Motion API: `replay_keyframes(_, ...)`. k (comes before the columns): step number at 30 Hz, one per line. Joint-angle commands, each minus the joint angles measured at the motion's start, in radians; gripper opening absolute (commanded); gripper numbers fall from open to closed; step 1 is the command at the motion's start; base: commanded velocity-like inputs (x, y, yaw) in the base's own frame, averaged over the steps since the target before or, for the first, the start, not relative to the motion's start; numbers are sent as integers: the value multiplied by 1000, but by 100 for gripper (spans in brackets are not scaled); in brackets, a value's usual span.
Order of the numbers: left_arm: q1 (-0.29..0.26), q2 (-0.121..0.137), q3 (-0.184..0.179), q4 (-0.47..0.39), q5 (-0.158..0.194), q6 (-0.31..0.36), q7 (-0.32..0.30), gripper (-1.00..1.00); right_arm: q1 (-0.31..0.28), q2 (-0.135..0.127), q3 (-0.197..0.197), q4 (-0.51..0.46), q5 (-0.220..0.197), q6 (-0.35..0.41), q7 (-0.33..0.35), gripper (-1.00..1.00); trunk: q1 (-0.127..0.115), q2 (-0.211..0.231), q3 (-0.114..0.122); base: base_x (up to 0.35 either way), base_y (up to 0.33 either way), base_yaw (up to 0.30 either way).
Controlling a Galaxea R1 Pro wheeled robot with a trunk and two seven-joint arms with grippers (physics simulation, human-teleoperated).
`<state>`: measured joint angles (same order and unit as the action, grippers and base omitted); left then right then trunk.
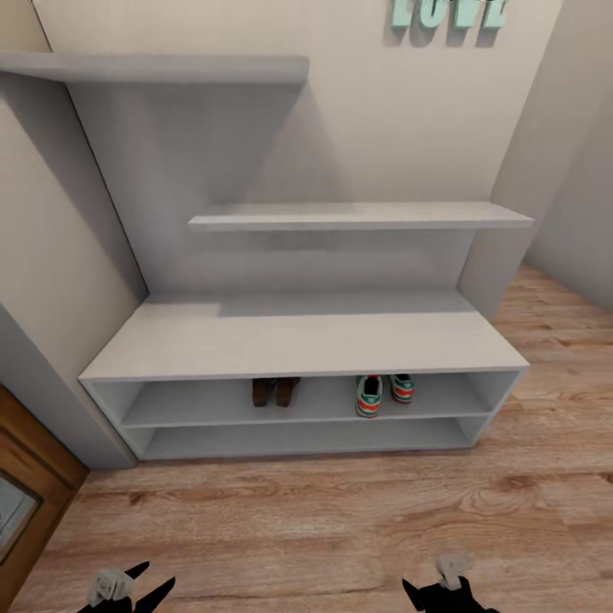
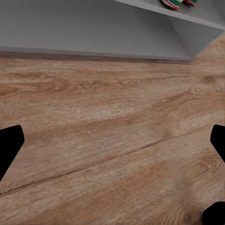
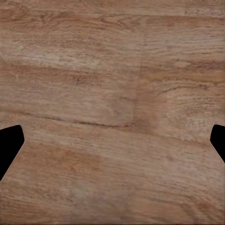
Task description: Pick up the two gym shoes and the two sandals from the corridor floor and place them onto the hallstand (shoe rack) in the corridor, making sure they are on the rack and not on the floor. Arrange them so the two gym shoes are next to each other and the two sandals are next to each other.
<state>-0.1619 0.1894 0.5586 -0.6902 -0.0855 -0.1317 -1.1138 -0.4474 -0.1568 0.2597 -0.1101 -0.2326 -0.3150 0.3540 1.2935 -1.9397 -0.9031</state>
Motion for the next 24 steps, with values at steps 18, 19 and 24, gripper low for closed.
replay_keyframes(18,48,-4,62,15,-9,-12,134,100,121,1,6,44,-11,-92,-11,100,-69,126,56,0,0,0)
replay_keyframes(19,52,-4,67,27,-9,-12,154,100,127,0,6,59,-12,-93,-31,100,-73,133,59,0,0,0)
replay_keyframes(24,56,-3,73,76,-11,-13,205,100,150,1,7,77,-10,-92,-116,100,-92,168,75,0,0,0)
